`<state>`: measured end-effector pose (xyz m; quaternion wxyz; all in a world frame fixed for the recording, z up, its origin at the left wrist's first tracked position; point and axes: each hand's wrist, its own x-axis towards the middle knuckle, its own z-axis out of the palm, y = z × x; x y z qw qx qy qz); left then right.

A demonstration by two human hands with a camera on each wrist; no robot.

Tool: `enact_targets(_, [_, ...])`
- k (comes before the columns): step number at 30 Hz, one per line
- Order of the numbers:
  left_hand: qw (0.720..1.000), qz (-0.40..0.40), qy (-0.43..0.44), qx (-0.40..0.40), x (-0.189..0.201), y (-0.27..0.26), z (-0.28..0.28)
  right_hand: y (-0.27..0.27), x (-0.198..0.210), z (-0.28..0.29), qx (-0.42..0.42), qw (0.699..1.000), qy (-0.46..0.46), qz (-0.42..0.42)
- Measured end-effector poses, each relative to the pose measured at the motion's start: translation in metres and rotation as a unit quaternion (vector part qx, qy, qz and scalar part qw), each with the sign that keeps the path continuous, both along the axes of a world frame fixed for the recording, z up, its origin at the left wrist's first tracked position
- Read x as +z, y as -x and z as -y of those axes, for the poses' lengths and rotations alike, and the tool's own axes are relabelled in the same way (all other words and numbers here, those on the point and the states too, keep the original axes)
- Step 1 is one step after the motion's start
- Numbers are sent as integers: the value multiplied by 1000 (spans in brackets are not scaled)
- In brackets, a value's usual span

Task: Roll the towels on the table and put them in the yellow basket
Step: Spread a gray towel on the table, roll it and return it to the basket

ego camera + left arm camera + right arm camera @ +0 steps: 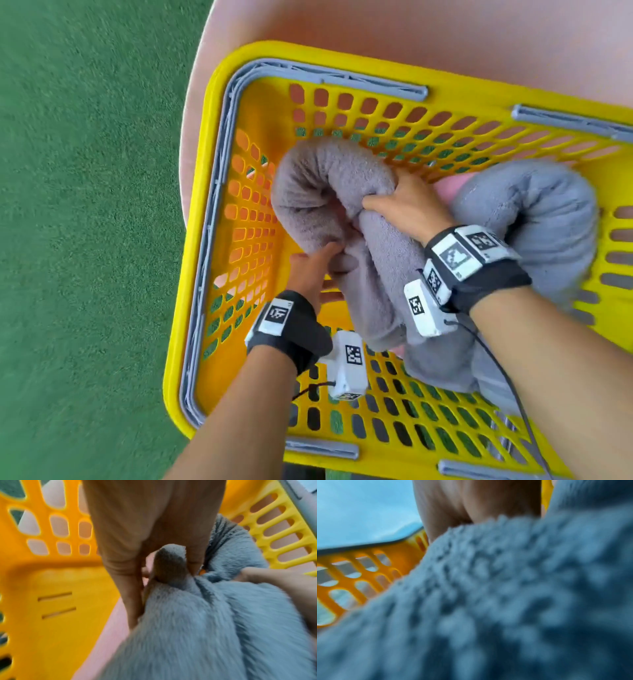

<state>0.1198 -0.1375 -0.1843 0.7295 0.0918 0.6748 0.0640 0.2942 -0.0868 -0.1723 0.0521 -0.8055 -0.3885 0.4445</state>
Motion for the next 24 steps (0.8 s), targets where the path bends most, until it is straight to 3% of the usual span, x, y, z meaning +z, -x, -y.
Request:
enact_targets(3, [999,-40,-7,32,-30,-23,8,-6,-28,-4,6,994,105,-24])
enact_targets(6, [992,-88,-71,53,-88,-33,17,-5,-53,-3,-34,990,91,-100])
enact_targets(8, [984,-121,-120,57,-79,-30,7,-4,-56,-2,-51,988,99,-107])
enact_targets(9, [983,-135,-120,36,-55,-29,-4,-3,-55,0,-64,987,110,-94])
enact_targets(13, [974,-203,-105,-9,-37,0,-15,-3,-48,18,-90,984,131,-75])
enact_targets(17, [954,-244,-110,-137,-26,29,-25,8,-39,40,-161,976,88,-116])
enact_targets(19, [941,-260,-124,-177,-25,30,-36,17,-39,54,-247,958,72,-125])
enact_targets(22, [921,-263,-125,-260,-26,23,-51,40,-38,80,-379,909,90,-150])
enact_targets(24, [919,-243,-116,-288,-25,18,-55,49,-48,94,-404,901,97,-128])
